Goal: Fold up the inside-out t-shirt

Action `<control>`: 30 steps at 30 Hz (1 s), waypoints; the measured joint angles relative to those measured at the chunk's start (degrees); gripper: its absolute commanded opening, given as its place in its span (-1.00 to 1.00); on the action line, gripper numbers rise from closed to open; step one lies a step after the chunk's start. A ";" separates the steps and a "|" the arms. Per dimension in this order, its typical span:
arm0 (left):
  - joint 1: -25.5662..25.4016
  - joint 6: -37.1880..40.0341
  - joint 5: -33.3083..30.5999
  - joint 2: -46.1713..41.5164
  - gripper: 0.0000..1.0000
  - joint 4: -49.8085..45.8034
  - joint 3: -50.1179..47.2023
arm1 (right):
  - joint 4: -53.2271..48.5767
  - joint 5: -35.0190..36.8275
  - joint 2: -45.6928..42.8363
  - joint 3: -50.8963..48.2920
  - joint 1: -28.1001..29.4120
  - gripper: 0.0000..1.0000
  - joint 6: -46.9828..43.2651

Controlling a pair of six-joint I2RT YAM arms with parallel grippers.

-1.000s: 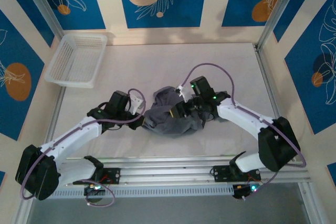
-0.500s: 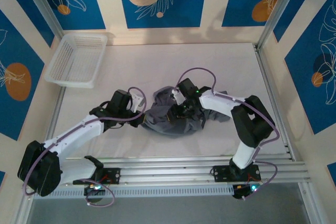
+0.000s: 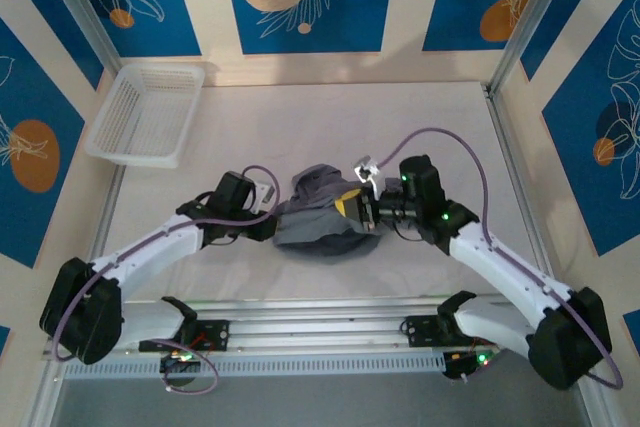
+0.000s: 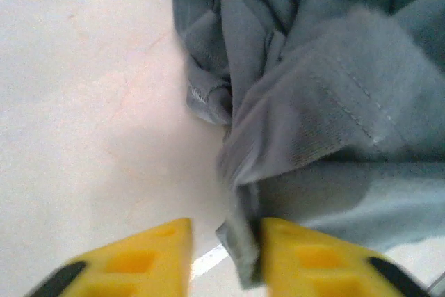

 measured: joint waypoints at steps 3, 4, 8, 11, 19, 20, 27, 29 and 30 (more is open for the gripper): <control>0.70 2.23 1.31 -4.17 0.16 -0.48 1.79 | 1.75 -2.40 0.26 -2.69 -0.20 -1.00 -1.27; 0.83 3.69 2.56 -5.20 0.17 -0.59 2.91 | 1.97 -2.91 0.37 -3.15 -0.24 -1.00 -1.36; 1.07 10.60 11.74 -4.66 0.18 -2.78 12.09 | 2.80 -5.20 0.26 -3.45 -0.35 -1.00 -2.23; 1.03 15.23 17.73 1.09 0.19 -5.20 19.61 | 2.75 -7.06 -0.31 -3.48 -0.46 -1.00 -3.28; 0.22 18.21 30.97 21.46 0.48 -6.34 25.03 | 1.55 -9.25 -2.14 -3.52 -0.44 -1.00 -5.79; -0.09 18.53 32.50 24.26 0.52 -7.02 26.36 | 1.36 -9.25 -2.25 -3.52 -0.44 -1.00 -5.81; -2.84 22.18 41.59 30.27 -0.90 -10.88 30.56 | 0.57 -8.24 -3.61 -4.09 -0.44 -1.00 -5.84; -2.84 22.36 43.91 30.51 -1.00 -11.56 31.19 | 0.50 -6.71 -4.13 -4.50 -0.39 -0.87 -5.97; -2.84 22.05 44.59 30.60 -1.00 -11.63 31.52 | 0.31 -5.09 -4.55 -4.90 -0.15 -0.77 -6.01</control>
